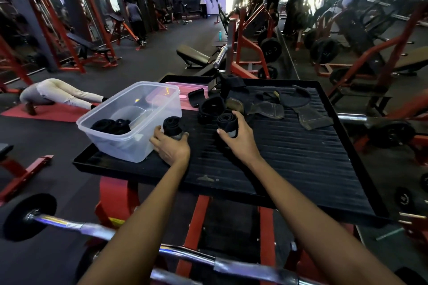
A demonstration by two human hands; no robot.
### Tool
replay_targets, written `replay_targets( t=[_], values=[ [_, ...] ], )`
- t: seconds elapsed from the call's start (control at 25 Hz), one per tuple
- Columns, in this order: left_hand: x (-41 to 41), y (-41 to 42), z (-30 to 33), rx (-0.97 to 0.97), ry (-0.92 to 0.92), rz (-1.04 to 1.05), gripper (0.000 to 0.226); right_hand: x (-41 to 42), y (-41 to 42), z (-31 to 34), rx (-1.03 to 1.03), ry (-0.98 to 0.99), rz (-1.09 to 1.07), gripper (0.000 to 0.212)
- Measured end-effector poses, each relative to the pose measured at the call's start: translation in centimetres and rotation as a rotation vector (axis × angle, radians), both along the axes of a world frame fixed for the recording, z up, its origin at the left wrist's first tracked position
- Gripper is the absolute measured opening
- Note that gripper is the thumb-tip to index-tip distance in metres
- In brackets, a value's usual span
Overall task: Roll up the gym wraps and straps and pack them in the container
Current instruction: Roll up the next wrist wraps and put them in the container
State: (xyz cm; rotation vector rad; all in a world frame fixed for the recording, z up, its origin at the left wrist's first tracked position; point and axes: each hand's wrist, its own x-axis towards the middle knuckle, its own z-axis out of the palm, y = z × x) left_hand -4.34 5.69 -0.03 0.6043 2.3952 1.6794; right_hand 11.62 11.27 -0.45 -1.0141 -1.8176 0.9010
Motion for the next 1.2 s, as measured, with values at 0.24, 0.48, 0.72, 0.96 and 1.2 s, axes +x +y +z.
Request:
replay_targets(
  t=[0.24,0.48,0.72,0.96,1.2],
  values=[
    [0.7,-1.0,1.2,0.083,0.076,-0.192,0.050,-2.0,-0.3,0.6,0.115,0.014,0.007,0.060],
    [-2.6,-2.6,7.1,0.304,0.234,-0.335,0.052,-6.8,-2.0,5.0,0.279,0.167,0.049,0.048],
    [-12.3,-4.3,12.3,0.352,0.271,-0.369,0.055,-15.6,-3.6,10.5,0.209,0.270,0.112,0.046],
    [-22.1,-2.7,12.8,-0.032,0.323,-0.465,0.054,-23.0,-3.6,11.8,0.008,0.073,0.081,0.035],
    [-25.8,0.1,10.5,-0.402,0.621,-0.808,0.050,-26.7,-0.8,10.0,0.006,-0.598,0.021,0.038]
  ],
)
